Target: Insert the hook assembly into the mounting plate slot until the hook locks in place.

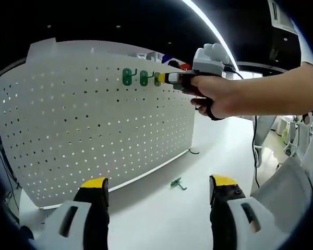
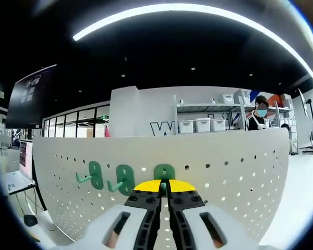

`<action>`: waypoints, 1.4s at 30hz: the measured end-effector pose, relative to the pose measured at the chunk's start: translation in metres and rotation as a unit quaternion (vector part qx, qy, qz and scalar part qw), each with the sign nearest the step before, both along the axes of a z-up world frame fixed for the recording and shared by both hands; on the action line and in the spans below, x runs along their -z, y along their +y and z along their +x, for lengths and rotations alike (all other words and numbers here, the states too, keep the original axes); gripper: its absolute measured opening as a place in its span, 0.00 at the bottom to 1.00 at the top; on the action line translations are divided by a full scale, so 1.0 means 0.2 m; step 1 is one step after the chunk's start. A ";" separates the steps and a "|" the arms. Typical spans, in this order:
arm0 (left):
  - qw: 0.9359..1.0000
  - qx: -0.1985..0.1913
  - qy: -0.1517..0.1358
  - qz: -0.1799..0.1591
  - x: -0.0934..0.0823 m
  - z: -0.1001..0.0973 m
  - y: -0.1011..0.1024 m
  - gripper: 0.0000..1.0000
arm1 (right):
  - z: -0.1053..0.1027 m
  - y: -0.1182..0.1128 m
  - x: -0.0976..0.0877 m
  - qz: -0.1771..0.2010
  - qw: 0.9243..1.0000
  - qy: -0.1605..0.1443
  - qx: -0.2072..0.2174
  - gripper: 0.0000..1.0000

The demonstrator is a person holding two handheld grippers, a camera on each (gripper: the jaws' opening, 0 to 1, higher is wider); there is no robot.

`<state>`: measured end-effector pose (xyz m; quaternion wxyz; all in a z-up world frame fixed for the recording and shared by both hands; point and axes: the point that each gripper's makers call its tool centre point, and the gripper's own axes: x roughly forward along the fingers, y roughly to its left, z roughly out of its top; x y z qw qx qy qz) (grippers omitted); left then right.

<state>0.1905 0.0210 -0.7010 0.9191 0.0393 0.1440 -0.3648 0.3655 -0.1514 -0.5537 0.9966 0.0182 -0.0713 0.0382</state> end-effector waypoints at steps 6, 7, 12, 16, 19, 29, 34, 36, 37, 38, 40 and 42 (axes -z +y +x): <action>1.000 0.000 0.002 0.000 0.01 -0.01 0.00 0.81 | -0.01 0.00 0.00 0.002 1.000 -0.002 -0.001 0.02; 1.000 0.001 0.002 0.000 0.01 0.00 0.00 0.81 | -0.01 0.00 0.00 0.001 1.000 -0.003 -0.001 0.02; 1.000 0.001 0.001 -0.003 0.00 0.00 -0.01 0.81 | -0.01 0.00 0.00 -0.006 1.000 -0.001 -0.002 0.02; 1.000 0.001 -0.001 -0.003 0.00 0.00 0.00 0.82 | -0.01 0.00 0.00 -0.001 1.000 0.001 -0.004 0.03; 1.000 0.001 0.000 -0.002 0.00 0.00 0.00 0.82 | -0.02 0.00 0.00 0.004 1.000 0.002 -0.011 0.04; 1.000 0.003 -0.005 0.002 0.00 0.00 -0.01 0.83 | -0.04 0.07 0.01 -0.037 0.997 -0.006 -0.065 0.19; 1.000 0.000 -0.008 0.002 -0.01 0.01 -0.01 0.82 | -0.05 0.09 0.01 -0.049 0.995 -0.003 -0.087 0.23; 1.000 -0.001 -0.008 0.002 -0.01 0.01 -0.01 0.82 | -0.05 0.10 0.01 -0.053 0.994 -0.003 -0.093 0.26; 1.000 -0.001 -0.008 0.003 -0.01 0.01 0.00 0.82 | -0.06 0.10 0.02 -0.054 0.994 -0.003 -0.096 0.27; 1.000 -0.001 -0.008 0.002 -0.01 0.01 -0.01 0.82 | -0.06 0.10 0.03 -0.058 0.993 0.004 -0.099 0.28; 1.000 -0.001 -0.007 0.004 -0.01 0.00 -0.01 0.82 | -0.06 0.10 0.06 -0.063 0.992 0.020 -0.106 0.26; 1.000 -0.002 -0.009 0.002 -0.01 0.00 -0.01 0.82 | -0.07 0.09 0.06 -0.050 0.992 0.019 -0.112 0.29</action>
